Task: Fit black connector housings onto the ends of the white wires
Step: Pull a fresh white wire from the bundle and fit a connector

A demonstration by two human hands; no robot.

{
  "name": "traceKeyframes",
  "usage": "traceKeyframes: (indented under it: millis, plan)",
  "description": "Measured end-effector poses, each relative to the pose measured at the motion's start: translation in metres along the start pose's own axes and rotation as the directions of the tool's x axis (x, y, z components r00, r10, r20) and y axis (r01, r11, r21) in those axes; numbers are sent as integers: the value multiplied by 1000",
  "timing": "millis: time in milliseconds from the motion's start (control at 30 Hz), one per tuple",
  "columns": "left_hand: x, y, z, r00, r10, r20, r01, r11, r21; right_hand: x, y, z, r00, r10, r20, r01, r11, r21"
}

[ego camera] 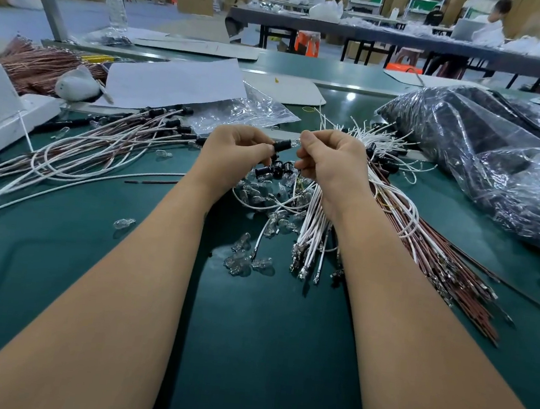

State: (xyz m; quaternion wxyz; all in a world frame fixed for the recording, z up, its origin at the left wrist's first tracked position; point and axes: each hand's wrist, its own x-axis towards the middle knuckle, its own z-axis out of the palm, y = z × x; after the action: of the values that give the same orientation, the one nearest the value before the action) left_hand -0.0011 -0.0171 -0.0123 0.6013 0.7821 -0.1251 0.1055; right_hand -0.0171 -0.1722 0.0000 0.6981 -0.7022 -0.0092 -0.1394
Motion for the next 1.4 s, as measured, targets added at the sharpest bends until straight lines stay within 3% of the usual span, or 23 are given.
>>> traceKeyframes:
  millis: [367,733,1067,1400]
  plan:
    - [0,-5,1,995,99,16,-100,992,78,-3,3,1,999,-11,36,10,1000,9]
    - [2,-4,7,994,106,-4,-105,994,40,-1,5,1,999,46,0,-45,984,171]
    - [2,-6,0,987,147,63,-149,989,24,0,5,-2,994,78,81,-83,994,67]
    - [2,-8,3,991,128,32,-129,991,21,3,6,3,997,68,-26,-71,993,-98]
